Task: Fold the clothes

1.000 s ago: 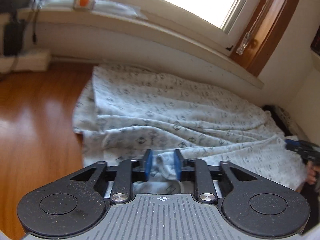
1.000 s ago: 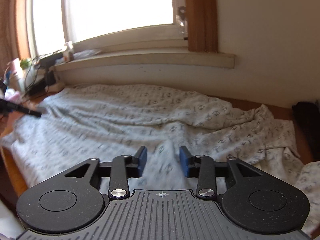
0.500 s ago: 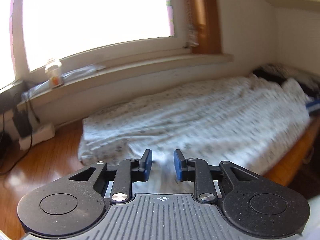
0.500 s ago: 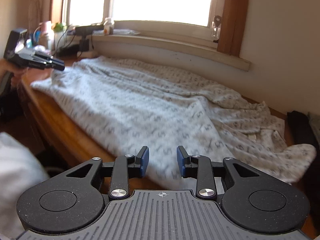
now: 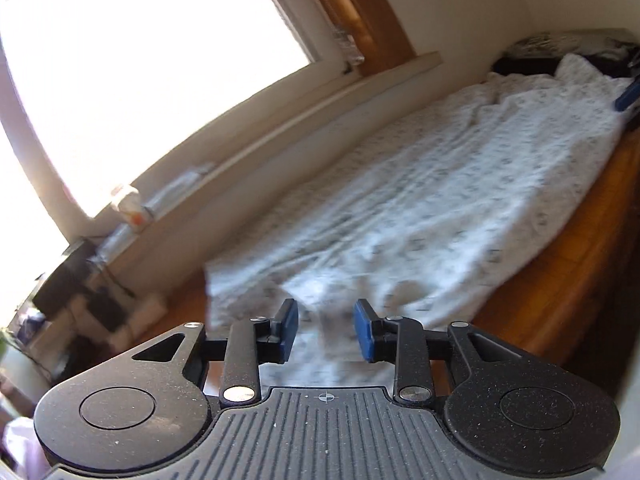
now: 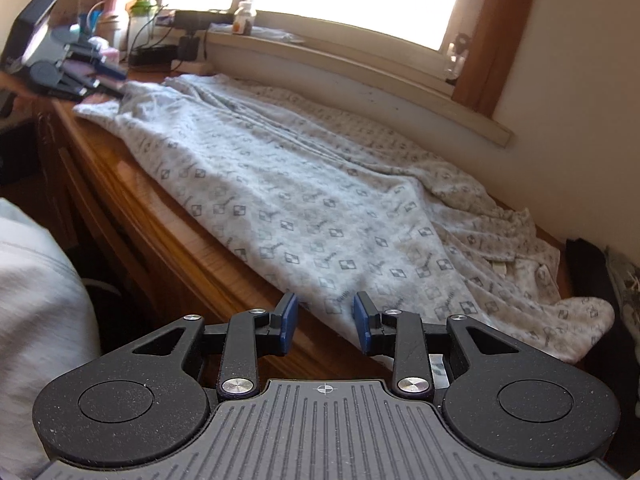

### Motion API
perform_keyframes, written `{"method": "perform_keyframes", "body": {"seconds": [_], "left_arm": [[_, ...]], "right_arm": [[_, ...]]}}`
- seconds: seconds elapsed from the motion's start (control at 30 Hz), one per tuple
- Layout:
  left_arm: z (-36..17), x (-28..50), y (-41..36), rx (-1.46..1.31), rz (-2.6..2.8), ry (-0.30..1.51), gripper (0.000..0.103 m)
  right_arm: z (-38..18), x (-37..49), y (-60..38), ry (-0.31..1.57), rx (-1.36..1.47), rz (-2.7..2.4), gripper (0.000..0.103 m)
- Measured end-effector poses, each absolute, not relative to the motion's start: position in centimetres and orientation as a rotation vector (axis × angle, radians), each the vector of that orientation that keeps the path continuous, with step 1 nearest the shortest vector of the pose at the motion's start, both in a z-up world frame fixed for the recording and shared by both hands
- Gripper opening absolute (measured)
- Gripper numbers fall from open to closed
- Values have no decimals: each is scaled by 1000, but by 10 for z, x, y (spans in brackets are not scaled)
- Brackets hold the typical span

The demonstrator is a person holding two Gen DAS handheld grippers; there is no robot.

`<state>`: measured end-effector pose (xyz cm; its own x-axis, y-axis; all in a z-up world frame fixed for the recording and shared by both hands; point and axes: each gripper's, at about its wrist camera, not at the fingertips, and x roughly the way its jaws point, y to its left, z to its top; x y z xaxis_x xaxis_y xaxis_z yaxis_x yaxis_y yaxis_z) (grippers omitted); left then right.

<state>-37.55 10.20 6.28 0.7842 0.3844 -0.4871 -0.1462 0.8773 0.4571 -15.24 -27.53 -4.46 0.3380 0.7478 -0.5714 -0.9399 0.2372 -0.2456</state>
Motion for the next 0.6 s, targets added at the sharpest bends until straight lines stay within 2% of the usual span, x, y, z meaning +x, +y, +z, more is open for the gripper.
{"method": "perform_keyframes", "body": {"seconds": [0.43,0.53,0.6], "left_arm": [[46,-352,31,544,38,649,36],[44,-344,20,620,-2,666,41],[44,-339,17,650,-29,676,42]], "right_arm": [[-48,-163,-258,326,-724,1223,30],[-47,-160,-255,327,-732,1225,21],[-44,-158,-256,326,-716,1227,8]]}}
